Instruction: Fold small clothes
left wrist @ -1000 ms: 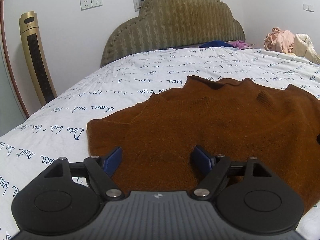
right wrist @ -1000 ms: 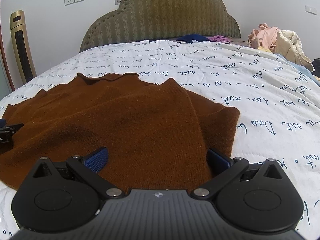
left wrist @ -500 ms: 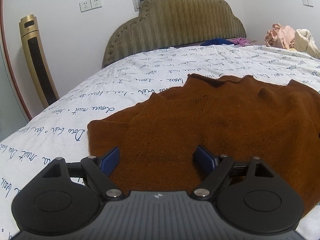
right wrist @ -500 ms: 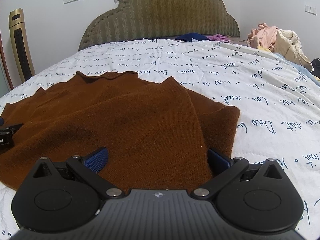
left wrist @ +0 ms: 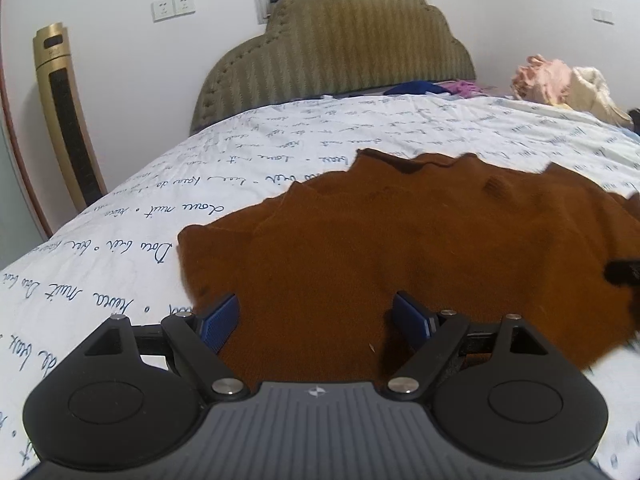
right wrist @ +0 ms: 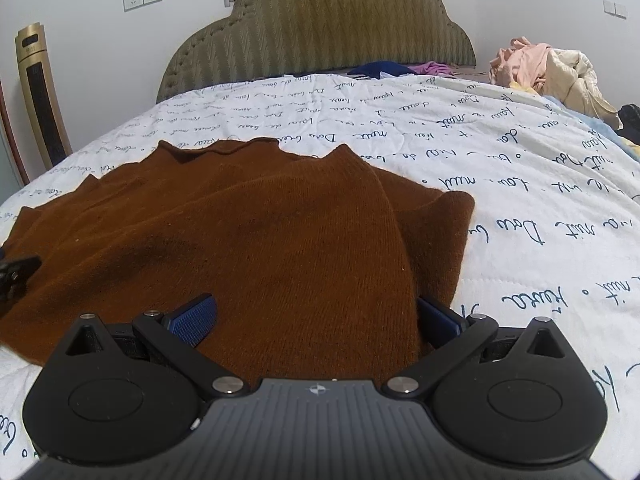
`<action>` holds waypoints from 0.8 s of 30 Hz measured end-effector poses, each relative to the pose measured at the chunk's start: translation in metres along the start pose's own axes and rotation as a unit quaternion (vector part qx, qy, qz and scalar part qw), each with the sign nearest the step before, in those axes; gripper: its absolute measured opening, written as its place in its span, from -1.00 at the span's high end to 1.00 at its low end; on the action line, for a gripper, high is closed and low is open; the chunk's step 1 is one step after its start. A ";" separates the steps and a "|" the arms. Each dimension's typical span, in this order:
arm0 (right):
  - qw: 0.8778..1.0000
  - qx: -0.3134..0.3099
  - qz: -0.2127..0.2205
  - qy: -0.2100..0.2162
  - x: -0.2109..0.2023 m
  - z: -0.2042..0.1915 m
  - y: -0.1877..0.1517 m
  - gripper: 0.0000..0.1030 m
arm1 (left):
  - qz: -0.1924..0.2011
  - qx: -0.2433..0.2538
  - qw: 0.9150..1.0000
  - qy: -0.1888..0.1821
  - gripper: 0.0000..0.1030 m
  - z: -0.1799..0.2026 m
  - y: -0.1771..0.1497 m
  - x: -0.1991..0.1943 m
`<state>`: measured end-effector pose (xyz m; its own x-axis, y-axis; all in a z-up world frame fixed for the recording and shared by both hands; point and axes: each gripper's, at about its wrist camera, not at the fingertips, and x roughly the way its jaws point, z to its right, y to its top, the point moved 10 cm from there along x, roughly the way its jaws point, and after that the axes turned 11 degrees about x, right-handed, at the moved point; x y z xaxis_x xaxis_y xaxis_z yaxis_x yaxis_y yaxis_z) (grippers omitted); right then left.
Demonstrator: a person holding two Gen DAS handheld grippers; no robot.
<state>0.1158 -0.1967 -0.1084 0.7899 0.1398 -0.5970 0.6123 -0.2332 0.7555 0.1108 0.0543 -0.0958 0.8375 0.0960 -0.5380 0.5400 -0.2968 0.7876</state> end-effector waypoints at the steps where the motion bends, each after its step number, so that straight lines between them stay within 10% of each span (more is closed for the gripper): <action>1: 1.000 0.000 -0.001 -0.001 0.001 -0.001 0.000 -1.00 | -0.002 0.003 1.000 -0.003 -0.77 0.002 -0.003 -0.002; 24: 0.999 -0.022 0.009 -0.021 -0.006 -0.003 -0.005 -0.99 | -0.015 0.006 1.000 0.008 -1.00 0.006 -0.013 0.004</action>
<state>0.1082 -0.1932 -0.1076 0.7996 0.0950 -0.5930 0.5992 -0.1929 0.7770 0.1069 0.0532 -0.1099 0.8218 0.1195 -0.5572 0.5644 -0.3054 0.7669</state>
